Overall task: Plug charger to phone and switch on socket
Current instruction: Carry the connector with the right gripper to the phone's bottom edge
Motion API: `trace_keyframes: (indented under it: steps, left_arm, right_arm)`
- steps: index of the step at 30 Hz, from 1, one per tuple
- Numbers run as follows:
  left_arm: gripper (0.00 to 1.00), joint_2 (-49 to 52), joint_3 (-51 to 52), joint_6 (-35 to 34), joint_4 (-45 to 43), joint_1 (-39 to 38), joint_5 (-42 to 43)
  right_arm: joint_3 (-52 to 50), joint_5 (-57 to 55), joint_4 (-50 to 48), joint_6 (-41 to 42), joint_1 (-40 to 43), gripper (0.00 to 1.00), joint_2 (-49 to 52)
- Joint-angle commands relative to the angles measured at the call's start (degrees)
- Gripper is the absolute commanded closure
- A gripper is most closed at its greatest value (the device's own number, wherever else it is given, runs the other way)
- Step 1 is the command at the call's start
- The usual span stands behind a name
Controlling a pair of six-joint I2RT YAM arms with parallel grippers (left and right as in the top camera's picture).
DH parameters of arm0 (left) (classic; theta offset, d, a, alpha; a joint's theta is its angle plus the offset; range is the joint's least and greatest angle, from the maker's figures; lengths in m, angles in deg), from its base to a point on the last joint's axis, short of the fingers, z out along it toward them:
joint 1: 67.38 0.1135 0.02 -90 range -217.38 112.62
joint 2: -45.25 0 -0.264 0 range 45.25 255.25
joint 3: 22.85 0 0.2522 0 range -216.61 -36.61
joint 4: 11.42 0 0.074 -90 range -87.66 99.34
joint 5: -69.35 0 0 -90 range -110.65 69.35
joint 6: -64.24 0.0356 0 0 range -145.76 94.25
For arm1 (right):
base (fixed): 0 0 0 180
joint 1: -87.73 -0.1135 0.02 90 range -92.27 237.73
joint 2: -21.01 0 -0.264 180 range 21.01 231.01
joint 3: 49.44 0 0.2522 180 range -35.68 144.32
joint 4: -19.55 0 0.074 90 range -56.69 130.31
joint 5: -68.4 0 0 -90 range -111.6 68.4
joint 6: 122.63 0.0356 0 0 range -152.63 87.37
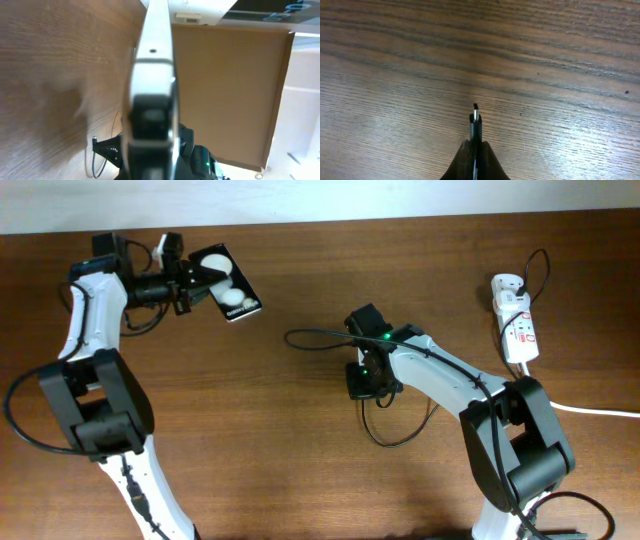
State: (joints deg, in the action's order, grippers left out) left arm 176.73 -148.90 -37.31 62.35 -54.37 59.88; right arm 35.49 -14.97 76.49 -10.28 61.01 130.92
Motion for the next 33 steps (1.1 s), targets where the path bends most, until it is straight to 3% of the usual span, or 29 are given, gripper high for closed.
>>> trace_keyframes:
  steps: [1,21,29,31,33]
  left_arm:
    - [1.00,-2.2,-0.4,1.0,-0.1,0.5,2.1]
    - [1.00,-2.2,-0.4,1.0,-0.1,0.5,2.1]
    - [1.00,-2.2,-0.4,1.0,0.1,0.5,2.1]
    - [1.00,-2.2,-0.4,1.0,0.1,0.5,2.1]
    - [1.00,-2.2,-0.4,1.0,0.1,0.5,2.1]
  right_arm:
    - [-0.5,-1.3,-0.5,0.7,0.0,0.96,1.2]
    - [-0.5,1.9,-1.7,3.3,0.0,0.96,9.6]
    - [-0.5,1.9,-1.4,3.3,0.0,0.86,9.7]
    - [-0.5,1.9,-1.4,3.3,0.0,0.87,9.7]
    - [-0.5,1.9,-1.5,3.3,0.0,0.96,9.7]
